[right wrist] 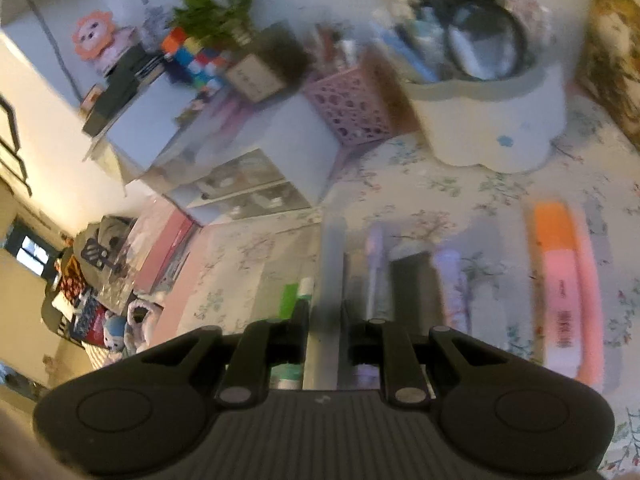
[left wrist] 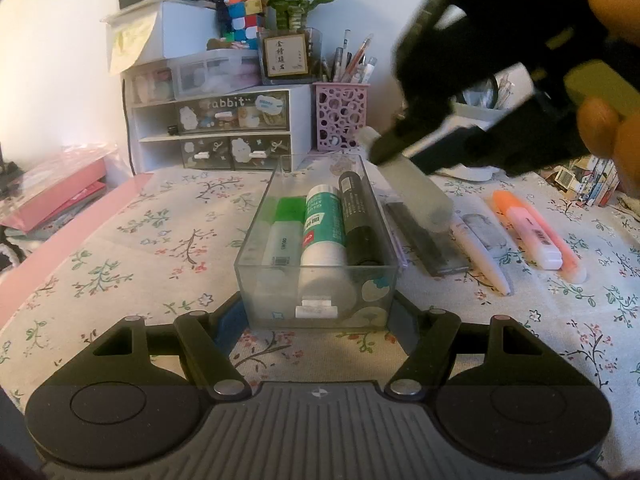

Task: Organize stationery
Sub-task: 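Lower the translucent white tube into the clear box and open the right tool, then move the right tool to the pink highlighter and grasp it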

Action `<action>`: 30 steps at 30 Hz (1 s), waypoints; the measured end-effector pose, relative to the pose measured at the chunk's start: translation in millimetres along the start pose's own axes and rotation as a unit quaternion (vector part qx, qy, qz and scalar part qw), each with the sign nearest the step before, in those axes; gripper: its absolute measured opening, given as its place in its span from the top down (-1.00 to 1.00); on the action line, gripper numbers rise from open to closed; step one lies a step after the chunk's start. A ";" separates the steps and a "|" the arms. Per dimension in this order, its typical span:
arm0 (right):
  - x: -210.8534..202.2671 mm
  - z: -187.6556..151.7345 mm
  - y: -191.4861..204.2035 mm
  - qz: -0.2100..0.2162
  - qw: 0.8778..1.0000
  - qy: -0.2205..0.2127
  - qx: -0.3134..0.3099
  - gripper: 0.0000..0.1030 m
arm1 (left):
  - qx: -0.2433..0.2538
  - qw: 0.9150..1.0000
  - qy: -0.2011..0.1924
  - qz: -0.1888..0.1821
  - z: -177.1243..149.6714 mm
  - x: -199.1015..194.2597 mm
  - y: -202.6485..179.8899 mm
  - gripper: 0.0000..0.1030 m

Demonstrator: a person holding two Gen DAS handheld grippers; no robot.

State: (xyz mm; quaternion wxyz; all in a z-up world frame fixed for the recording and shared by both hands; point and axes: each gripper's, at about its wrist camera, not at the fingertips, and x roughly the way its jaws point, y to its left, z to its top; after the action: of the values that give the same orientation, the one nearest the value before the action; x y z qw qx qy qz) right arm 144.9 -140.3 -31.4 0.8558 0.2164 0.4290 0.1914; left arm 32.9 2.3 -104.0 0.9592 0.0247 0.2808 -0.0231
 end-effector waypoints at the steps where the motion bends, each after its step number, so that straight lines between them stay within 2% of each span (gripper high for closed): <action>1: 1.2 0.4 4.5 -0.001 1.000 0.000 -0.004 0.65 | 0.000 1.000 0.000 0.000 0.0 0.0 -0.1 -0.39; 6: 11.2 3.1 19.0 -0.007 1.000 0.013 -0.013 0.65 | 0.001 1.000 0.001 0.000 0.8 0.2 -0.8 -0.40; 10: 25.9 3.9 32.2 -0.016 0.999 0.039 -0.026 0.62 | 0.000 1.000 0.001 0.000 0.9 0.2 -0.9 -0.40; 15: 32.6 -2.8 35.9 0.012 0.998 0.054 -0.033 0.60 | 0.001 1.000 0.001 -0.001 0.7 0.2 -0.6 -0.40; 24: 7.3 1.9 -1.2 0.001 1.000 0.008 0.011 0.60 | -0.003 1.000 0.000 -0.003 -0.7 0.1 -0.5 -0.39; 30: -19.3 9.6 -40.3 -0.033 0.998 -0.034 0.045 0.60 | -0.007 1.000 0.000 -0.003 -0.9 -0.9 -0.6 -0.39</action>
State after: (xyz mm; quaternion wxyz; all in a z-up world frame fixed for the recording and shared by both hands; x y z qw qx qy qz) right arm 147.7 -185.8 -35.2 0.8650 0.2470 0.4150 0.1359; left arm 31.6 1.8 -104.3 0.9593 0.0171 0.2808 -0.0244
